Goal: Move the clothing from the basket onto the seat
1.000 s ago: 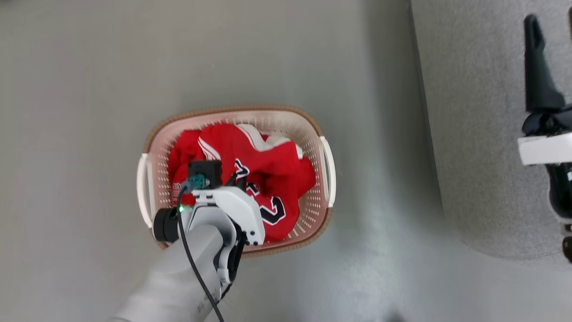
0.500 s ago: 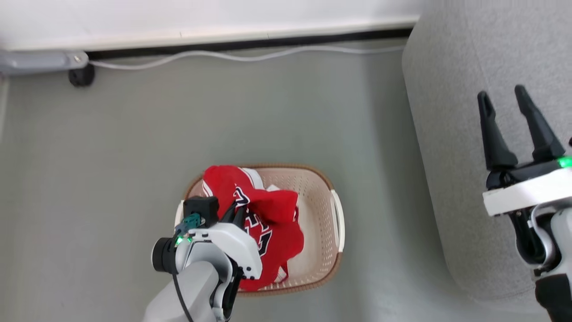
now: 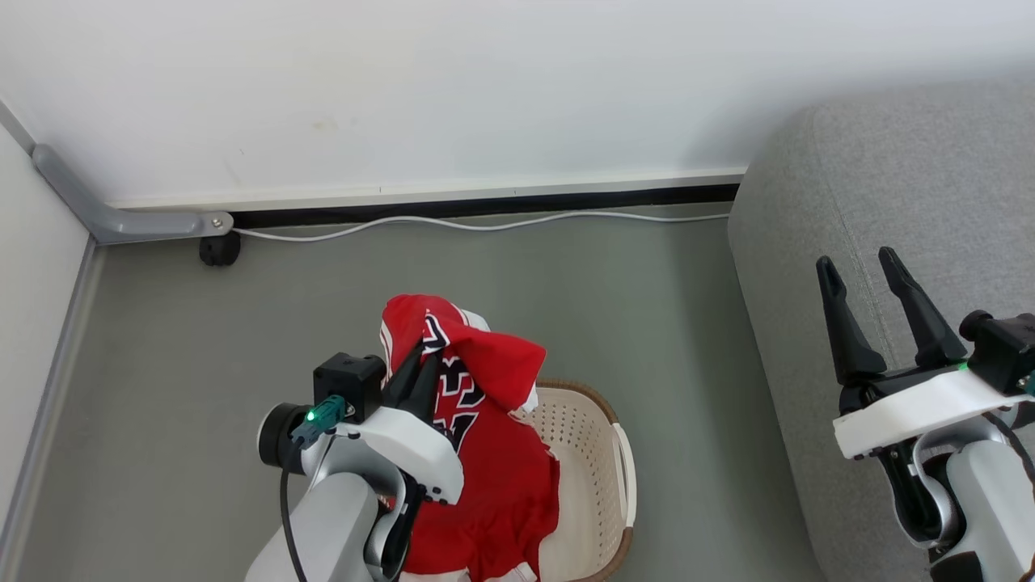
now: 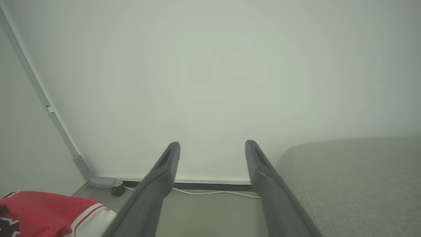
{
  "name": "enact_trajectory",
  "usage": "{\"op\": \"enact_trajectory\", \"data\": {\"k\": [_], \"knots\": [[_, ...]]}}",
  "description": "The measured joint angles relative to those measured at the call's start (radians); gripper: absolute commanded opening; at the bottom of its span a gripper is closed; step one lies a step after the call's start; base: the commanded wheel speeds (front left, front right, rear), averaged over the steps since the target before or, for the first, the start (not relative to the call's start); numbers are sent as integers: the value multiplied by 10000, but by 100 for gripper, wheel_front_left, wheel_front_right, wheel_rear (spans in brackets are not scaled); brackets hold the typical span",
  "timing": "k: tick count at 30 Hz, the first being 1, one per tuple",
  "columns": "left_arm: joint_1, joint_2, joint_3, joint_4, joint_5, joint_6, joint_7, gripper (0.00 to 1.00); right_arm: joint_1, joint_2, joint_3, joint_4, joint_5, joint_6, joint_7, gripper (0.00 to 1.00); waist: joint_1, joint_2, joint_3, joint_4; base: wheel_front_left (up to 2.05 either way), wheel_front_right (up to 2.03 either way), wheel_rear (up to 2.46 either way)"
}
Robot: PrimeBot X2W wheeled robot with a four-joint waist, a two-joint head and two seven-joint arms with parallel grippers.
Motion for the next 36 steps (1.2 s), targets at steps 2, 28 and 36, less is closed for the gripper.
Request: {"op": "enact_trajectory", "data": {"k": [2, 28, 36], "knots": [[4, 8, 247, -370, 301, -38, 0, 0, 81, 86, -4, 29, -38, 0, 0, 100, 1, 0, -147, 50, 0, 0, 0], [-1288, 33, 686, -3279, 1902, -299, 4, 0, 329, 77, 1457, -111, 182, 0, 0, 100, 0, 0, -182, 160, 0, 0, 0], [-1474, -8, 232, -3396, 1900, -167, 2, 0, -844, -865, 4008, -1003, 1294, 0, 0, 100, 0, 0, 135, 268, 0, 0, 0]]}}
